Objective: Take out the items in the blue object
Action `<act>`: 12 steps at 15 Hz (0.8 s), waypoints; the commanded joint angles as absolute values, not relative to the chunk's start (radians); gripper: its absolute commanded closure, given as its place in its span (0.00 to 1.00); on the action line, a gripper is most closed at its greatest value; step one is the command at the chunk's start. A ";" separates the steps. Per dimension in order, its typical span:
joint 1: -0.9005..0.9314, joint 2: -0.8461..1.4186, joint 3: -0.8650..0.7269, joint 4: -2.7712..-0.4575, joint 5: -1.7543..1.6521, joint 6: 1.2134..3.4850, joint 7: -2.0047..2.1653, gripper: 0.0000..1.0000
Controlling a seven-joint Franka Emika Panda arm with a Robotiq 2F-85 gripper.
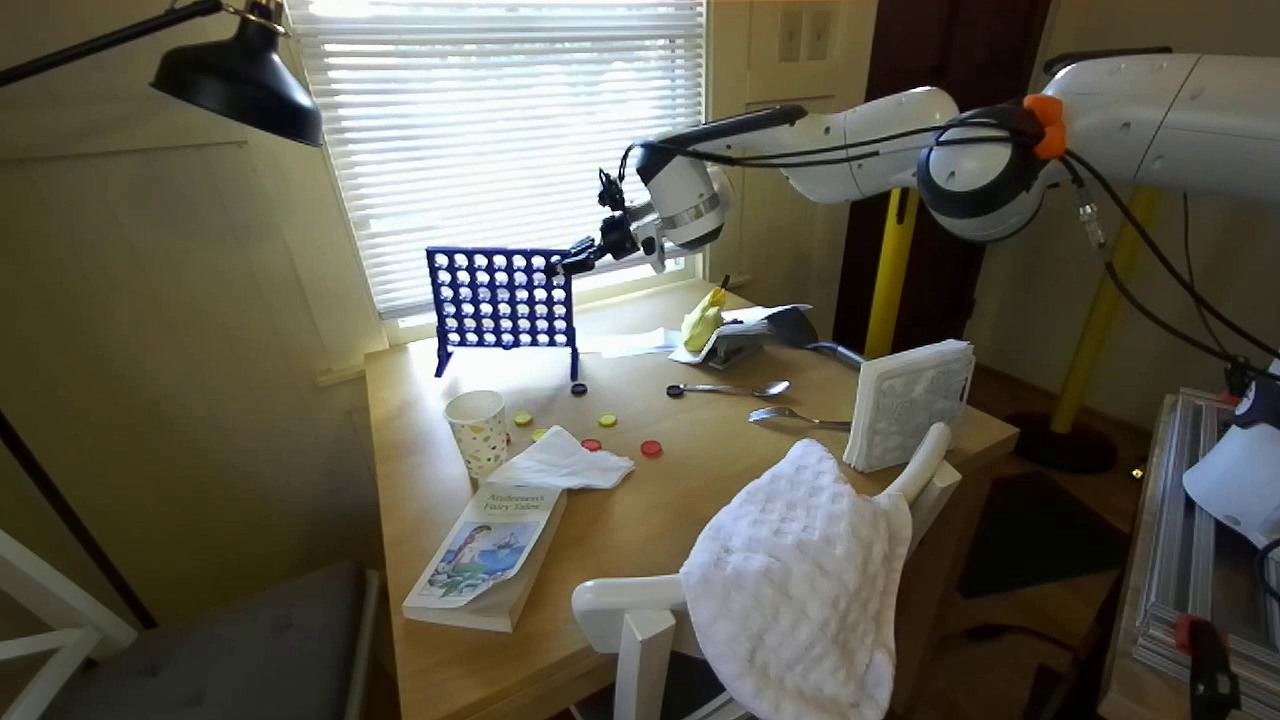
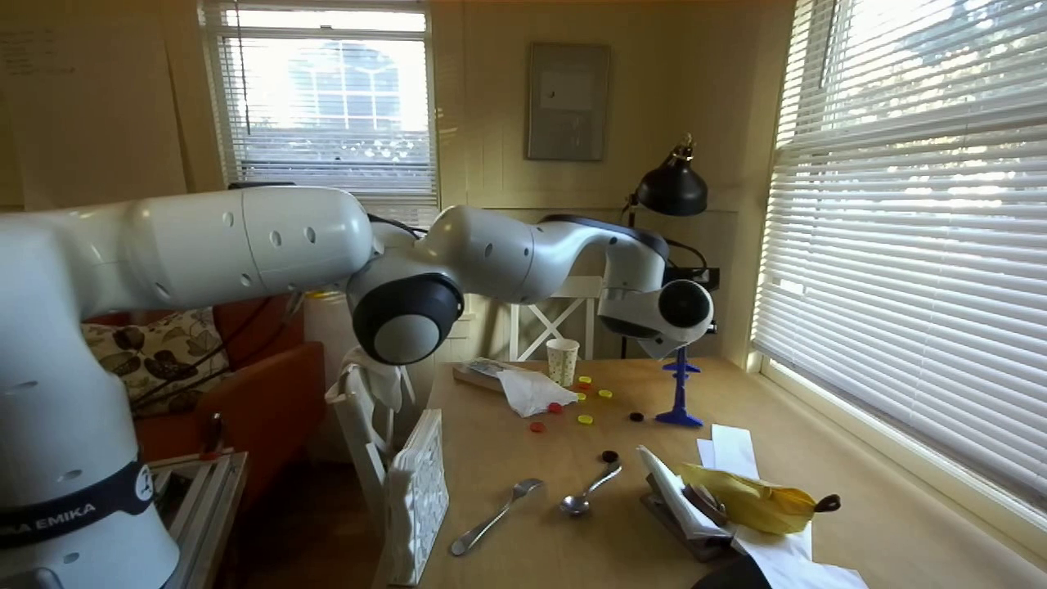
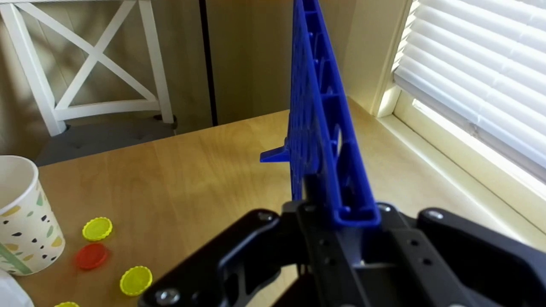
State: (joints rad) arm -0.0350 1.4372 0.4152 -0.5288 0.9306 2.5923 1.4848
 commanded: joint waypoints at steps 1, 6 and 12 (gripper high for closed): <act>-0.041 1.366 0.389 -0.629 0.935 2.621 1.532 0.96; -0.043 1.303 0.382 -0.726 0.947 2.678 1.514 0.52; -0.036 1.125 0.379 -0.939 0.946 2.822 1.453 0.09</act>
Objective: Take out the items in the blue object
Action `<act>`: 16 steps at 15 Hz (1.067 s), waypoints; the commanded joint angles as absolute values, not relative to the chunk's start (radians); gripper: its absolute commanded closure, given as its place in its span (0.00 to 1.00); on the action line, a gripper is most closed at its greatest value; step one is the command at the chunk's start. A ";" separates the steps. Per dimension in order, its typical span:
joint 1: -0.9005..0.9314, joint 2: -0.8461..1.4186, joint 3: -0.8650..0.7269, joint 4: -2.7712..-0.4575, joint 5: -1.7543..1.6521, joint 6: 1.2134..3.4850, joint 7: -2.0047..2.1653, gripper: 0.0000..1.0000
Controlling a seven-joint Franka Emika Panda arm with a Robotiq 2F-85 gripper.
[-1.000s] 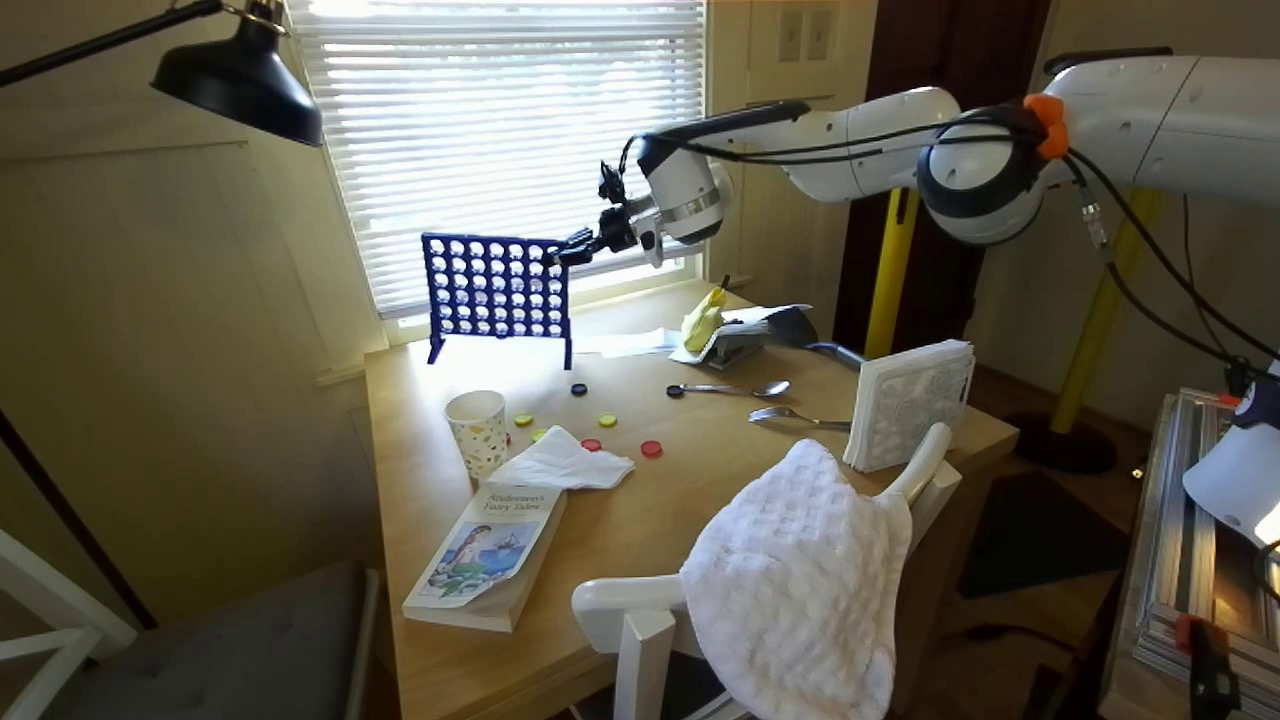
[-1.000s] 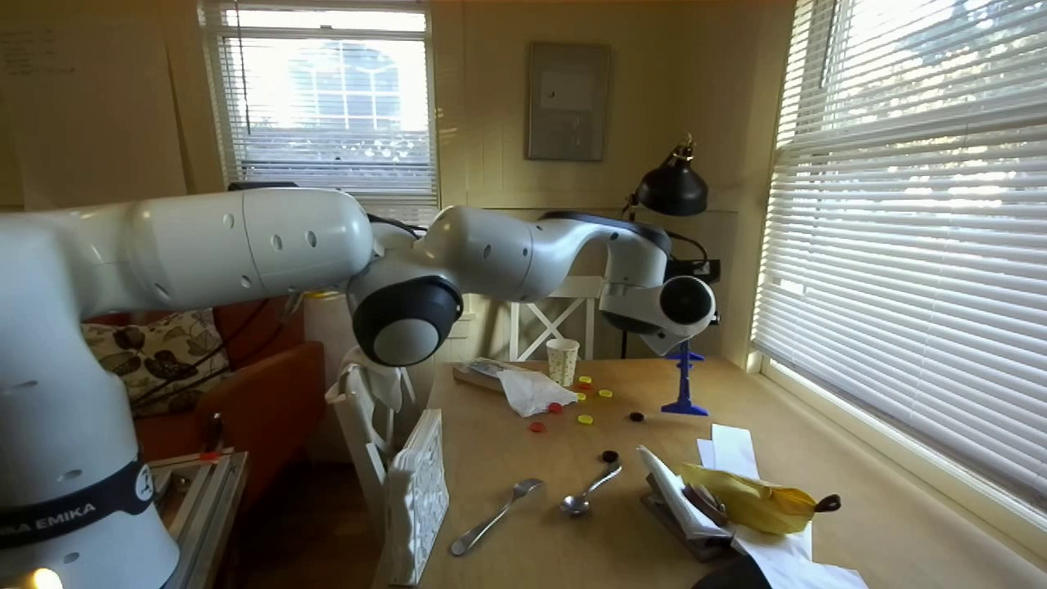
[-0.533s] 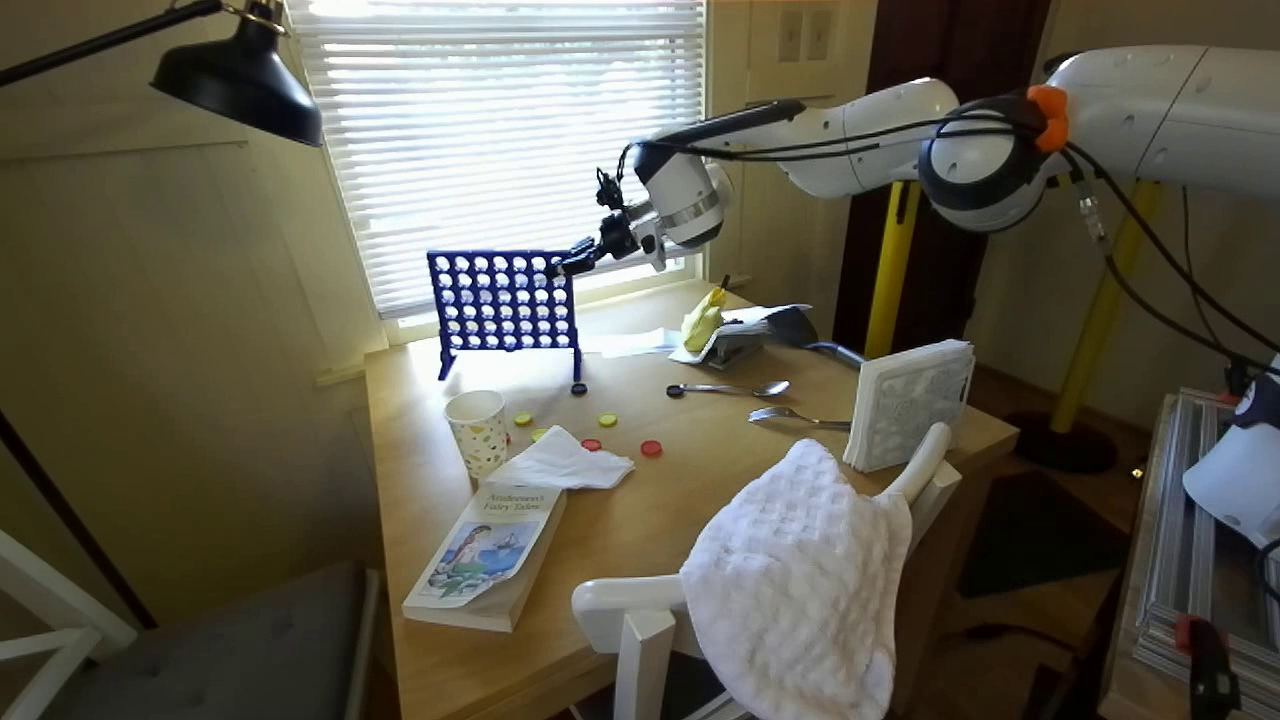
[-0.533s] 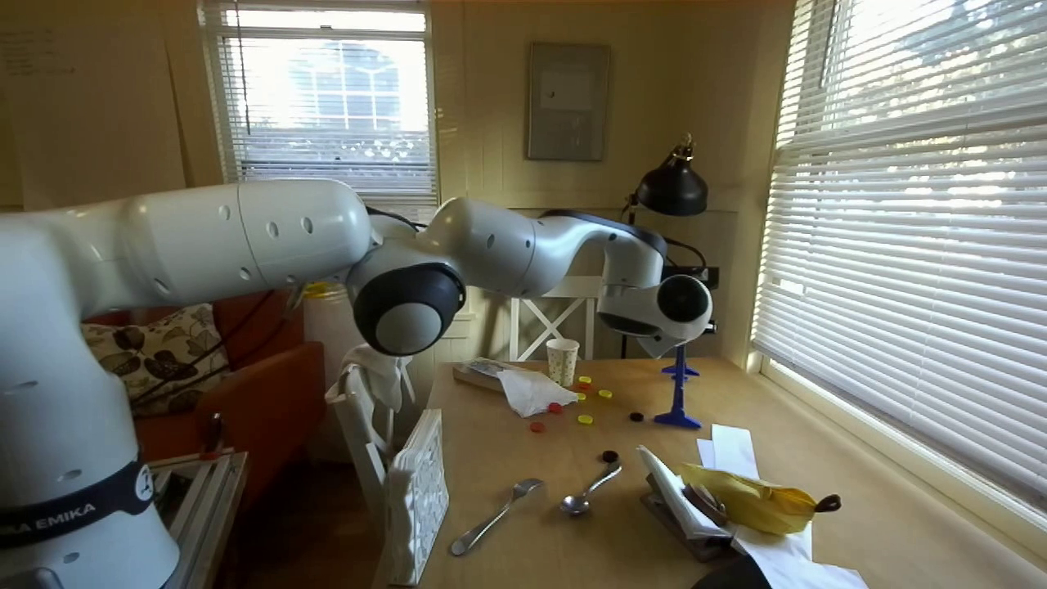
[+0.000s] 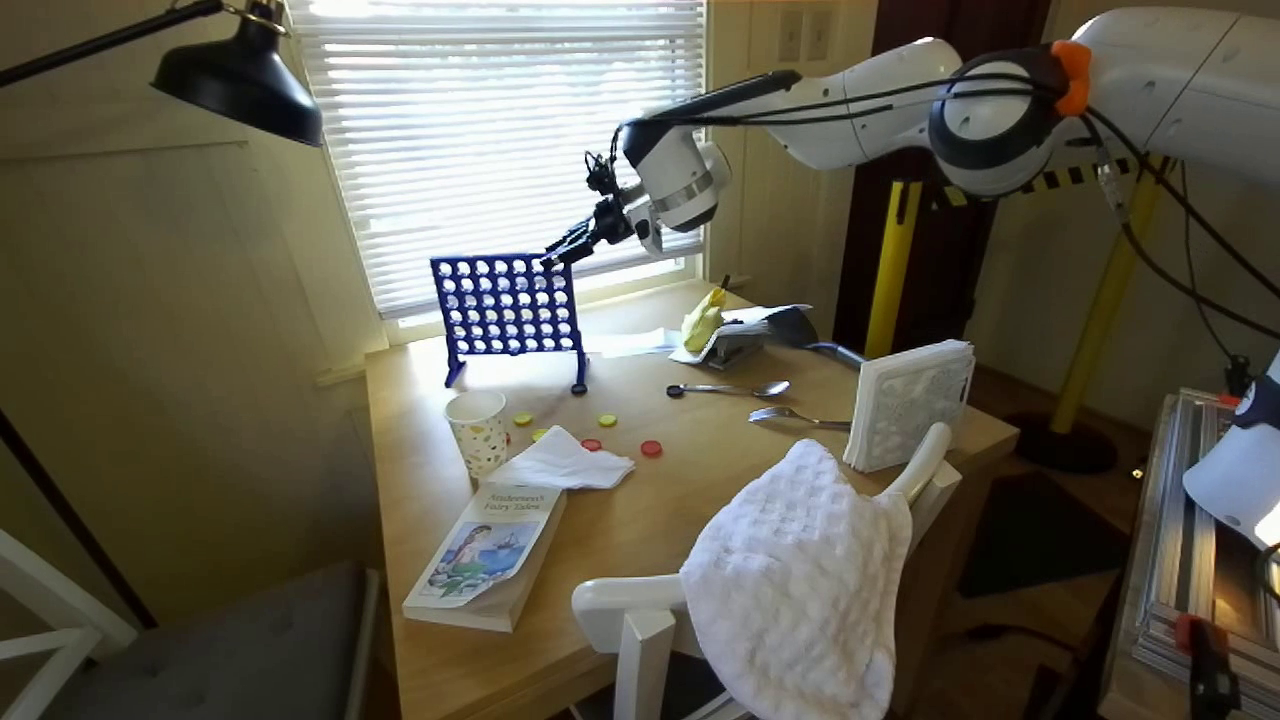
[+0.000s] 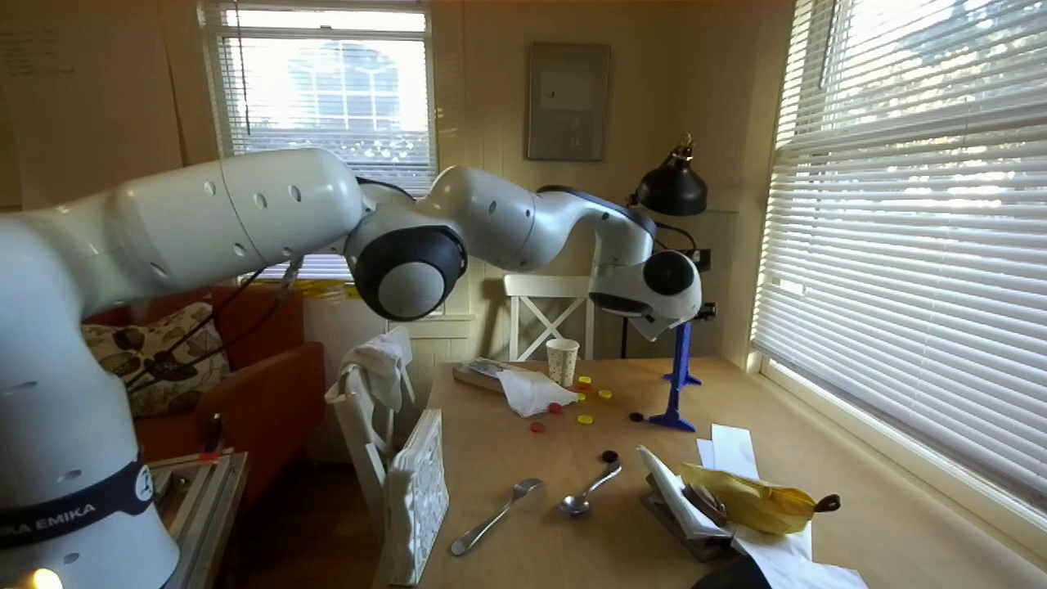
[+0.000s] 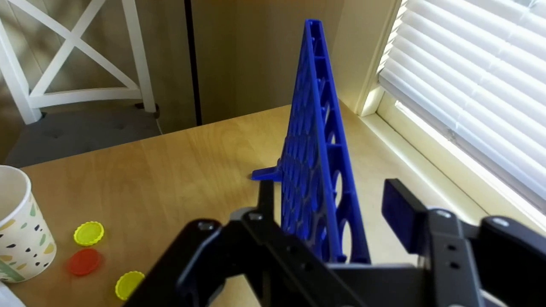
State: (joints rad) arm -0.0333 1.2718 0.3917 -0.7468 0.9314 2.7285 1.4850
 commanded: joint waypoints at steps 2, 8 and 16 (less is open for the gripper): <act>0.021 1.058 0.285 -1.005 0.948 2.915 1.490 0.00; 0.256 0.883 0.017 -1.247 0.966 3.263 1.540 0.00; 0.240 0.950 0.041 -1.152 0.946 3.239 1.520 0.00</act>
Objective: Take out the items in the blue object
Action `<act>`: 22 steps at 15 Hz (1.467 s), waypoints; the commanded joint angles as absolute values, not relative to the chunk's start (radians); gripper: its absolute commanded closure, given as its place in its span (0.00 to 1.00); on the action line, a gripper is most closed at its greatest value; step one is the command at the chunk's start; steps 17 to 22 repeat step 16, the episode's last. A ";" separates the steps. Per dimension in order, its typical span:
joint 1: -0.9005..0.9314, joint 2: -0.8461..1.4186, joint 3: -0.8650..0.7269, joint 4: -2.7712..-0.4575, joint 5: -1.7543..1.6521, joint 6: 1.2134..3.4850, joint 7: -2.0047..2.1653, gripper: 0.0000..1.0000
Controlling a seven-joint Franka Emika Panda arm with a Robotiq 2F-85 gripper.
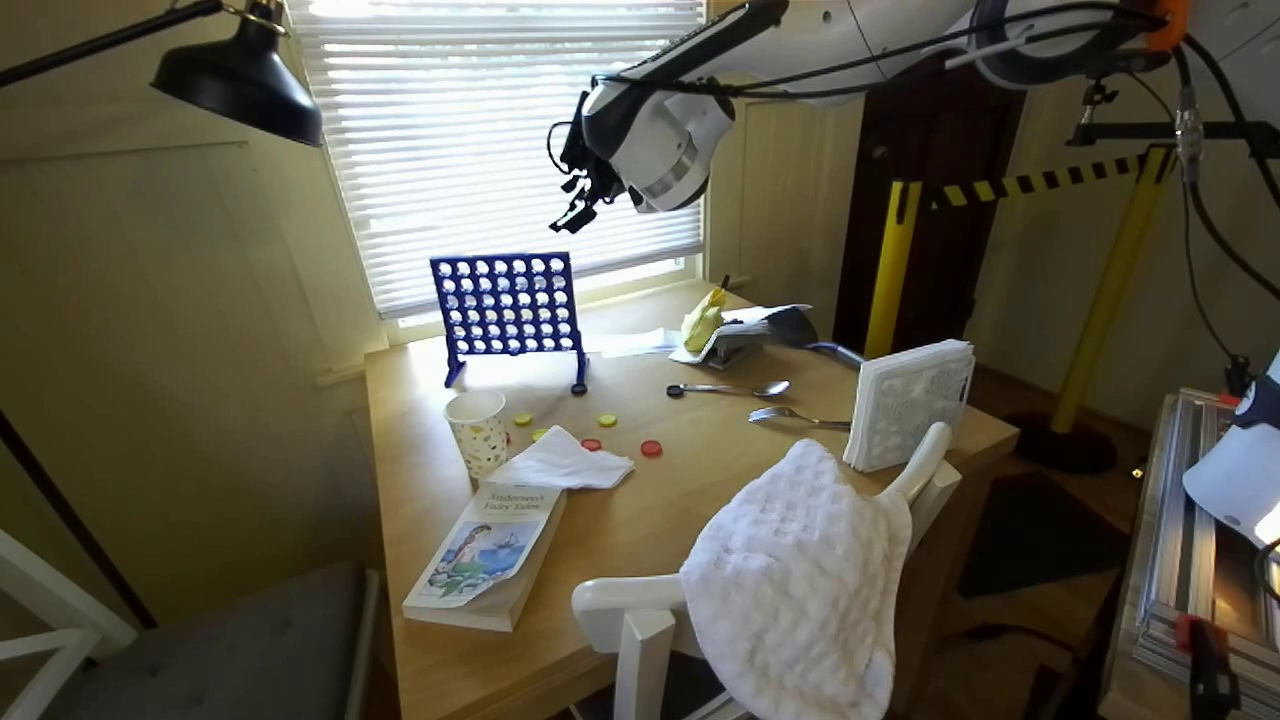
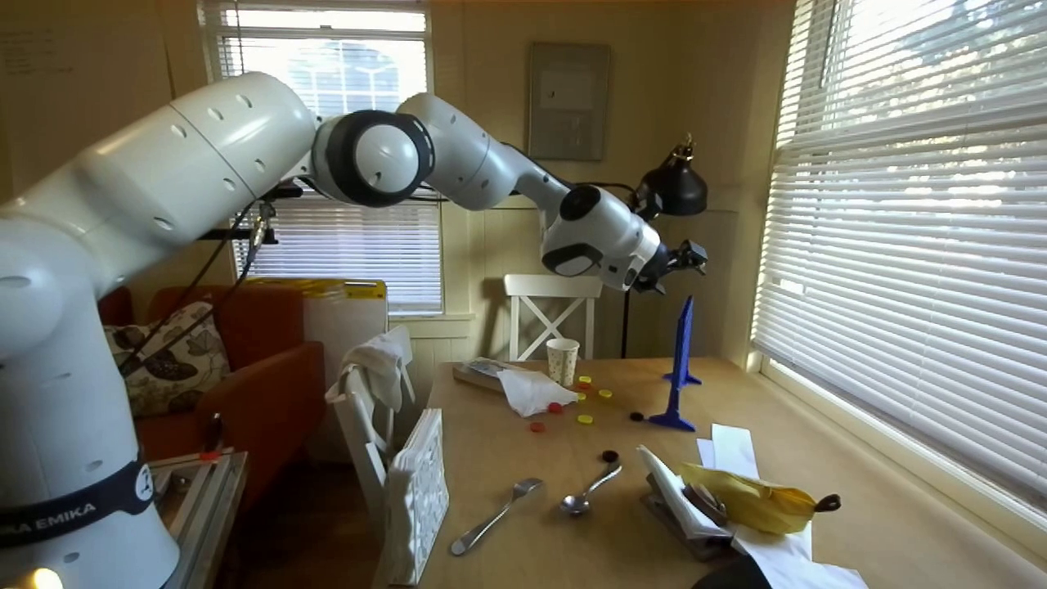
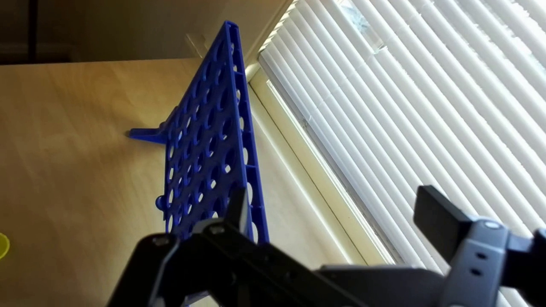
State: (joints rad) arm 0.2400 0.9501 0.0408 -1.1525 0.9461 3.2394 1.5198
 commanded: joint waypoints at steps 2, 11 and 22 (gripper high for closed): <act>0.238 0.951 0.041 -1.150 0.946 3.239 1.520 0.00; 0.356 0.680 0.011 -1.467 0.954 3.157 1.523 0.00; 0.402 0.676 0.013 -1.463 0.943 3.176 1.520 0.00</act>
